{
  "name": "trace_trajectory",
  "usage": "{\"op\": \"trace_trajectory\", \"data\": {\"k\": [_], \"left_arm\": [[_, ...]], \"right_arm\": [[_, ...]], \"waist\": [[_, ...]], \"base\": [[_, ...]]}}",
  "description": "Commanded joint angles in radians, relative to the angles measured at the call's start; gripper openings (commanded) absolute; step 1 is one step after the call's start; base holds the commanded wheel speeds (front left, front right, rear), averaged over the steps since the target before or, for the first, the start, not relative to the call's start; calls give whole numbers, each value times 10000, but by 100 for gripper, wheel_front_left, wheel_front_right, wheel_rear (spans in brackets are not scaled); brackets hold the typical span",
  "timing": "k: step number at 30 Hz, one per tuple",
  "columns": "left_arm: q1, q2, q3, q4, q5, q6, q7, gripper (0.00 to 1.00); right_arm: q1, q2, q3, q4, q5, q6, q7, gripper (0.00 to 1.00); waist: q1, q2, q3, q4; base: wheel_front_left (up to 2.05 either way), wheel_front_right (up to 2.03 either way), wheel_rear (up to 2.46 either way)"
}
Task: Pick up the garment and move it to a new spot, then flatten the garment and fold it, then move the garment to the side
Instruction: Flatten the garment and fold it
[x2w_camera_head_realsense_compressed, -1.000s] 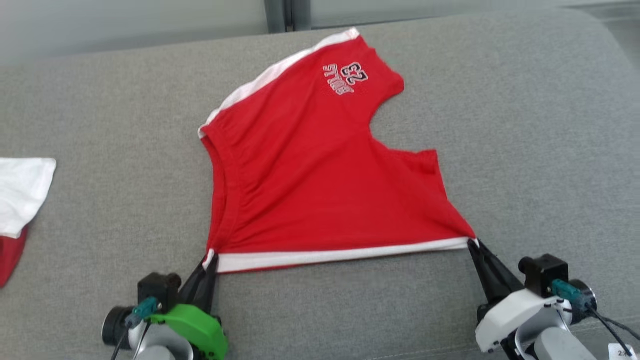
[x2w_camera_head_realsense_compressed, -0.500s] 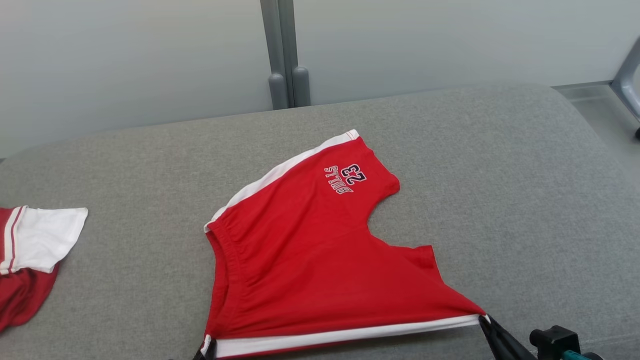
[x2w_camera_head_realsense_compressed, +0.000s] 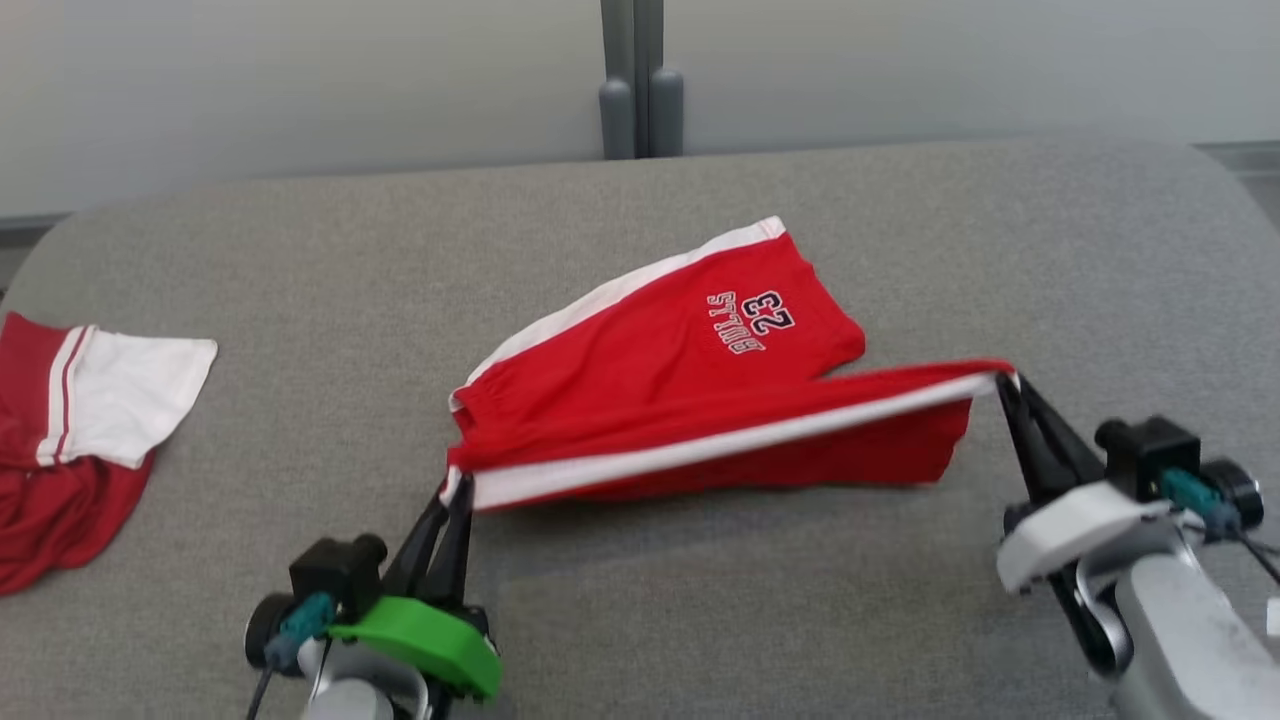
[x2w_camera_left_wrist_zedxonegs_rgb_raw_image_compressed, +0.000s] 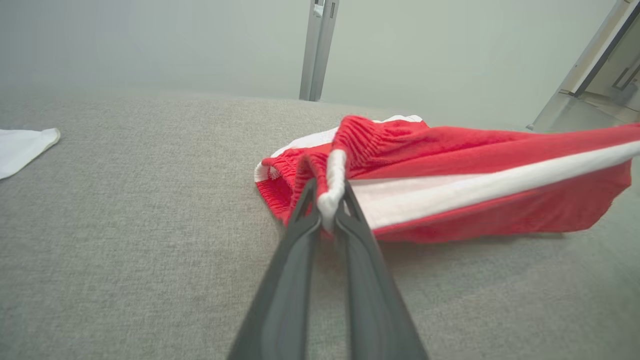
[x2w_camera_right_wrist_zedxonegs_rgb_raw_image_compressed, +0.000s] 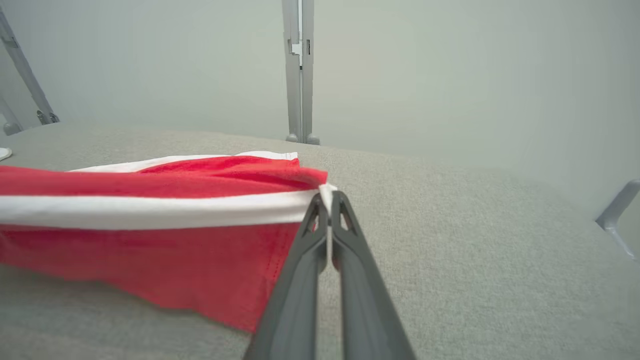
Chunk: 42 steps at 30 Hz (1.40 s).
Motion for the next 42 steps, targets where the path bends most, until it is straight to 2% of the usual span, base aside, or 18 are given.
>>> {"op": "trace_trajectory", "data": {"k": [1, 5, 7, 11, 16, 17, 18, 21, 22, 24, 25, 26, 27, 28, 29, 36, 42], "left_arm": [[-758, 84, 28, 293, -38, 77, -6, 0], [-2180, 28, 20, 1019, -124, 68, -7, 0], [-2530, 41, 5, 1178, -109, 68, -7, 0], [-3582, 17, -480, 1721, -840, 132, -6, 0], [-4586, 12, -1224, 2054, -1551, 367, -6, 0], [-4741, 11, -1380, 2095, -1746, 406, -6, 3], [-4996, 8, -1673, 2127, -1912, 514, -7, 1], [-5316, 7, -1963, 2080, -2280, 735, -6, 7], [-5414, 5, -2020, 2013, -2354, 815, -6, 13], [-5518, 7, -2196, 1927, -2466, 944, -6, 19], [-5584, 11, -2258, 1780, -2551, 1064, -6, 48], [-5591, 11, -2263, 1704, -2606, 1128, -6, 97], [-5601, 11, -2292, 1625, -2558, 1180, -6, 100], [-5573, 11, -2315, 1560, -2591, 1192, -6, 100], [-5553, 8, -2336, 1505, -2558, 1204, -6, 100], [-4919, 6, -1984, 728, -1791, 1459, -6, 100], [-3999, 2, -1288, 90, -1109, 1531, -6, 100]], "right_arm": [[-979, -191, 89, 347, -278, -40, -33, 0], [-2936, -411, 453, 1473, -632, -40, 53, 0], [-3418, -454, 545, 1757, -727, -40, 91, 0], [-5072, -530, 955, 2859, -973, -37, 232, 0], [-6727, -550, 1321, 4245, -1150, -33, 300, 0], [-6986, -561, 1412, 4523, -1218, -31, 292, 0], [-7451, -537, 1483, 4974, -1294, -31, 222, 0], [-8038, -490, 1513, 5537, -1384, -31, 141, 0], [-8194, -486, 1525, 5700, -1417, -31, 116, 0], [-8475, -472, 1526, 5990, -1462, -31, 60, 0], [-8732, -447, 1428, 6206, -1471, -31, 16, 0], [-8803, -401, 1449, 6307, -1530, -31, 12, 0], [-8858, -362, 1367, 6376, -1493, -31, -13, 0], [-8928, -367, 1261, 6394, -1474, -31, -27, 92], [-8964, -352, 1138, 6312, -1477, -31, -38, 100], [-7891, -159, 41, 4985, -1326, -31, -30, 100], [-6389, 111, 151, 4291, -884, -30, -30, 100]], "waist": [[1, -1, 1272, 555], [1, -1, 2242, 955], [1, -1, 2486, 1048], [1, -1, 3339, 1339], [1, -1, 4143, 1656], [1, -1, 4264, 1712], [1, -1, 4468, 1808], [1, -1, 4717, 1937], [1, -1, 4780, 1975], [1, -1, 4886, 2036], [1, -1, 4950, 2080], [1, -1, 4968, 2096], [1, -1, 4977, 2116], [1, -1, 4984, 2129], [1, -1, 4987, 2131], [1, -1, 4588, 2018], [1, -1, 3856, 1793]], "base": [[0, 0, 0], [0, 0, 0], [0, 0, 0], [0, 0, 0], [0, 0, 0], [0, 0, 0], [0, 0, 0], [0, 0, 0], [0, 0, 0], [0, 0, 0], [0, 0, 0], [0, 0, 0], [0, 0, 0], [0, 0, 0], [0, 0, 0], [0, 0, 0], [0, 0, 0]]}}
